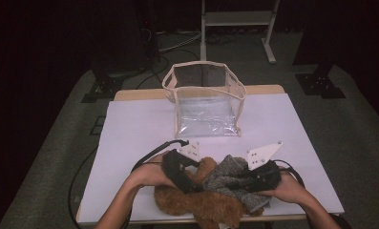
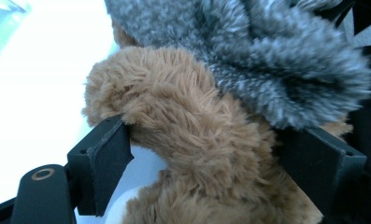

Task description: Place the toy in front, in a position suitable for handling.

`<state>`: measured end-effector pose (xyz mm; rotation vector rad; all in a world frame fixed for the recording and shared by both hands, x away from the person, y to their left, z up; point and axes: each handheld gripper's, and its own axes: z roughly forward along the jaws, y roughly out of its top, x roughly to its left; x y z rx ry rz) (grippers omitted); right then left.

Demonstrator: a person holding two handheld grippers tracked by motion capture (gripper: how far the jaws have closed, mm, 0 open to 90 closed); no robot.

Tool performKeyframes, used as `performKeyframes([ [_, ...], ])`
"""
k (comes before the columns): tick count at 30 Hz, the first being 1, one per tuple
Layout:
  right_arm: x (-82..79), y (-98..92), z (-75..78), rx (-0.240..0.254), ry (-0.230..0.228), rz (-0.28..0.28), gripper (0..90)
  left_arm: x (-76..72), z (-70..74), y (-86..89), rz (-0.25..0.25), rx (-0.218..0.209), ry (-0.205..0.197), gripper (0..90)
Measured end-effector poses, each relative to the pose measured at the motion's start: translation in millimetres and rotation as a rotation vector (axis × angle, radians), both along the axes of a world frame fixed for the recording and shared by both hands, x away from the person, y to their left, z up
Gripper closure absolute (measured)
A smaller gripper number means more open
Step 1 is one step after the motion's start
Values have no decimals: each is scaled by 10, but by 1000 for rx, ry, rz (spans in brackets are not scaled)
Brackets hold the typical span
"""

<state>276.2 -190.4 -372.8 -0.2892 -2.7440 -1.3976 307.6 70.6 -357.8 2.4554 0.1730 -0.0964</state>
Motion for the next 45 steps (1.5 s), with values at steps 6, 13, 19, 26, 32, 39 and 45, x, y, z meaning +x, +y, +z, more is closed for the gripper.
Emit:
performKeyframes([
  [6, 33, -14, -11, 0, 1, -13, 780, 86, -50, -54, -59, 16, 83, 400],
  [13, 111, -123, -41, 46, 27, -73, 779, 102, -70, 68, -28, -89, 61, 708],
  [19, 120, -147, 68, 31, -5, -102, 782, 94, -29, 97, 2, -113, -2, 743],
  [26, 148, -121, 204, 22, -37, -118, 782, 157, 12, 138, 88, -163, -50, 769],
  [32, 335, -151, 227, 13, -38, -164, 781, 333, 72, 101, 159, -189, -87, 777],
  [39, 622, -111, 357, 29, -50, -207, 782, 467, 295, 156, 227, -210, -169, 777],
  [45, 589, 97, 213, 0, -35, -154, 782, 318, 107, 361, 255, -164, -175, 769],
])
